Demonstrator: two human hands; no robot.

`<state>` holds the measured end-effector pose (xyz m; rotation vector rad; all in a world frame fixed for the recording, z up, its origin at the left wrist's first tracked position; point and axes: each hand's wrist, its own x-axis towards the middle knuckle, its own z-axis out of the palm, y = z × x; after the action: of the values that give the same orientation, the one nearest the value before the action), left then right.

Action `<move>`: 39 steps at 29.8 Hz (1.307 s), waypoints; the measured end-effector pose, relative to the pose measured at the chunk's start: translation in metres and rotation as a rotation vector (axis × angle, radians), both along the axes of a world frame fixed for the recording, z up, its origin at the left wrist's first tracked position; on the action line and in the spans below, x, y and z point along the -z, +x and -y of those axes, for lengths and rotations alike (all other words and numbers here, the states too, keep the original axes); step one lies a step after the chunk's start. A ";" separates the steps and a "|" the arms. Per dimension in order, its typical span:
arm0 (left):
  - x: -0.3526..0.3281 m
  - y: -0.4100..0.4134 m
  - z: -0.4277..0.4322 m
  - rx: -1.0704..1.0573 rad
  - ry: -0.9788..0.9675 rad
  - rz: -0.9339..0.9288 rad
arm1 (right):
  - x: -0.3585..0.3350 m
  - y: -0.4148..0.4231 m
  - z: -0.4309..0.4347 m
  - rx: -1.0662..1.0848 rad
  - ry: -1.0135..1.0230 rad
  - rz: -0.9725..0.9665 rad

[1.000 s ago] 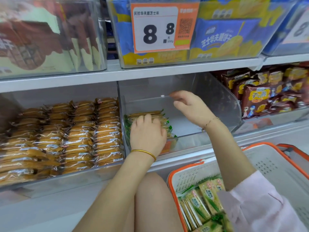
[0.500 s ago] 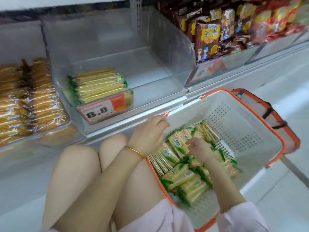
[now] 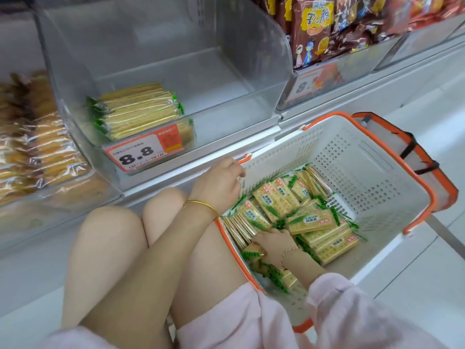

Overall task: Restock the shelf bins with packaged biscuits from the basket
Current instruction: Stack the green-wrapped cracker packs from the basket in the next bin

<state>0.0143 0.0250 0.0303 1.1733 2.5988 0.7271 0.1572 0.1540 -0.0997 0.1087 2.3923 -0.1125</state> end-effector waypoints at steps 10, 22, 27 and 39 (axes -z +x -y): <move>0.003 0.000 -0.001 -0.135 0.193 0.571 | -0.083 -0.013 -0.018 0.886 -0.821 -0.592; -0.001 -0.004 0.001 -0.133 0.315 0.698 | -0.131 -0.039 0.002 1.147 -1.296 -0.689; -0.002 -0.005 0.004 -0.263 0.382 0.810 | -0.127 -0.035 -0.005 1.330 -1.056 -0.976; -0.011 -0.007 0.001 -0.278 0.370 1.032 | -0.096 -0.036 0.007 0.269 -0.564 -1.321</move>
<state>0.0077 0.0242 0.0408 0.2929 1.7678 1.4307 0.1207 0.1470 -0.0037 0.0992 3.4726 -1.3272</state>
